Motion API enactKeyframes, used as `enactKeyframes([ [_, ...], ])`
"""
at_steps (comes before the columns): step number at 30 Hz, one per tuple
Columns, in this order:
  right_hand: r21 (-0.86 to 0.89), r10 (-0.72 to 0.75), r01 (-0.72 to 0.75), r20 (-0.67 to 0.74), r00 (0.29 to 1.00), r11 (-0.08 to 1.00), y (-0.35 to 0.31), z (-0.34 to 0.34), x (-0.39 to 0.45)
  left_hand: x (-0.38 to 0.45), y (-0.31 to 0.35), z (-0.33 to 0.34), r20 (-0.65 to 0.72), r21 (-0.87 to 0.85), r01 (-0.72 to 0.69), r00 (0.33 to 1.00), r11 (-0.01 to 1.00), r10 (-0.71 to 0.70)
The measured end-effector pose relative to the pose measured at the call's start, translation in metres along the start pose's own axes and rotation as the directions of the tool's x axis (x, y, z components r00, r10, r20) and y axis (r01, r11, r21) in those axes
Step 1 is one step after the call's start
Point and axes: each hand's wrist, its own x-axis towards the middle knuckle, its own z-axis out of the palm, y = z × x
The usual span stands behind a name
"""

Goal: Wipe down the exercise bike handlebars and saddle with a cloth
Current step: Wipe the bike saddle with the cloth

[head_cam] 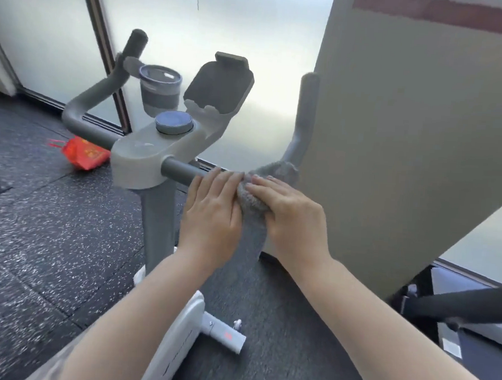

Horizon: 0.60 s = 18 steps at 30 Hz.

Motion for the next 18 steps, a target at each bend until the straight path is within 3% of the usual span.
enactKeyframes([
  [2,-0.012,-0.035,0.035,0.031,0.999,0.999,-0.007,-0.014,-0.007,-0.021,0.015,0.0,0.045,-0.039,0.052,0.998,0.998,-0.05],
  [4,-0.053,0.006,0.005,0.206,0.979,0.999,-0.009,-0.034,-0.02,-0.047,0.031,0.0,0.176,-0.063,0.142,0.976,0.988,-0.129],
  [8,-0.117,0.077,-0.02,0.503,0.861,0.993,-0.001,-0.053,-0.05,-0.09,0.056,-0.015,0.458,0.049,0.308,0.838,0.95,-0.295],
  [11,-0.087,0.072,-0.02,0.655,0.752,0.996,-0.007,-0.039,-0.085,-0.128,0.063,-0.027,0.527,0.235,0.295,0.762,0.926,-0.376],
  [18,-0.078,0.035,0.07,0.878,0.477,0.995,-0.044,-0.008,-0.17,-0.228,0.027,-0.037,0.602,0.299,0.472,0.58,0.829,-0.548],
])
